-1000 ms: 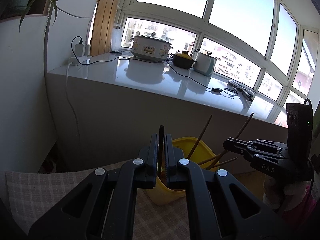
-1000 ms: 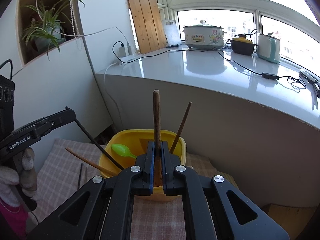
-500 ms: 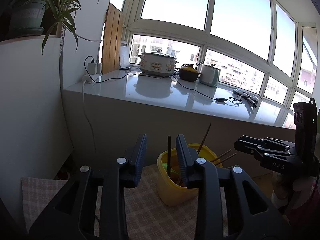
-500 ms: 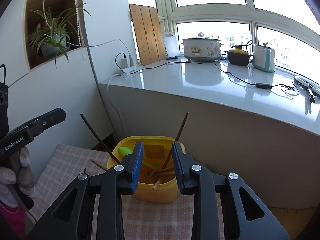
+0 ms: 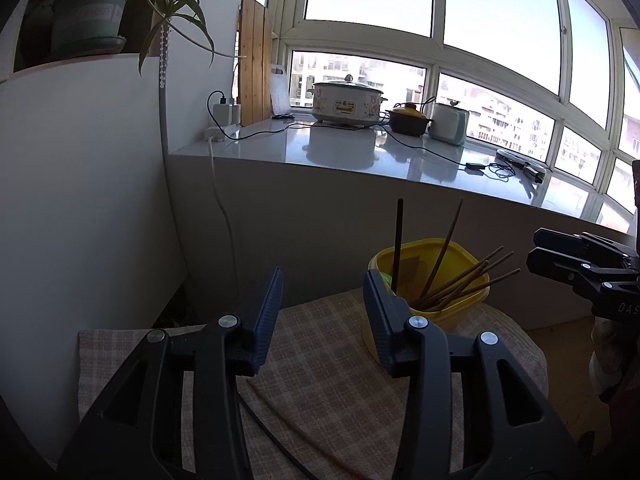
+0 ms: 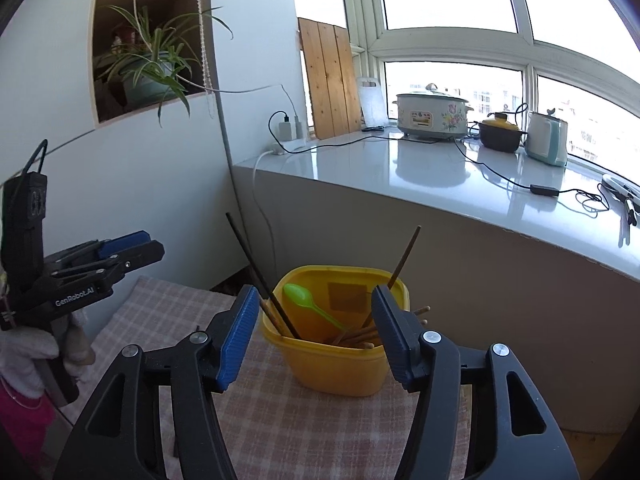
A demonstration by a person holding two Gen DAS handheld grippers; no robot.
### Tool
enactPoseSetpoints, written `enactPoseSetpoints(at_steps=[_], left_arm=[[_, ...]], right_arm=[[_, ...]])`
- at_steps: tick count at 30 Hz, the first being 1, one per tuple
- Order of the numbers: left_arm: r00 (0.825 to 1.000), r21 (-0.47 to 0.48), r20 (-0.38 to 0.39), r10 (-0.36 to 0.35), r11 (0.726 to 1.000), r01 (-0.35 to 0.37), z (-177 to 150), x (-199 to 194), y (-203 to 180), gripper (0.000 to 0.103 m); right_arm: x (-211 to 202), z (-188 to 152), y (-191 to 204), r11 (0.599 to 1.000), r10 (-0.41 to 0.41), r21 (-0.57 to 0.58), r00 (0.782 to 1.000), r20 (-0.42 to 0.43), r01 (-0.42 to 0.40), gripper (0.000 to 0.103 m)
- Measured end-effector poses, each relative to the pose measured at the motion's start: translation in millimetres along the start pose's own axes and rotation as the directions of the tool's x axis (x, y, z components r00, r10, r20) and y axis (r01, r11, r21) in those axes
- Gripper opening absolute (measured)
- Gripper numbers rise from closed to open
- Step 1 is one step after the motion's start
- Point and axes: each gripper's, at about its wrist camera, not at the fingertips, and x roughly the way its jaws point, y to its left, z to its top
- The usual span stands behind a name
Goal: Organize utensils
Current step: 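Lower the wooden chopstick into the container and open the right tool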
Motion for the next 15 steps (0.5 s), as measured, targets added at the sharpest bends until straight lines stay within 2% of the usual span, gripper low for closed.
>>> enactPoseSetpoints(at_steps=[2,5,10,15], left_arm=[[1.0,-0.01,-0.023,0.003,1.0,-0.003,-8,2,5,0.047],[0.998,-0.029,-0.065,0.012,0.999,-0.014,-23,6,14,0.051],[0.987,-0.101,-0.158,-0.001,0.995,-0.015,-49,16,35,0.055],[0.96,-0.209,-0.275,-0.046,0.978,-0.013,-80,33,62,0.055]], right_arm=[[-1,-5,8,1.0,0.003,-0.028,1.0,-0.001,-0.003,0.062],[-3,-13,18,0.998,0.017,-0.056,1.0,0.001,-0.017,0.075],[4,-26,31,0.994,0.047,-0.094,0.998,-0.047,-0.052,0.076],[16,-42,37,0.992,0.065,-0.099,0.992,-0.105,-0.075,0.077]])
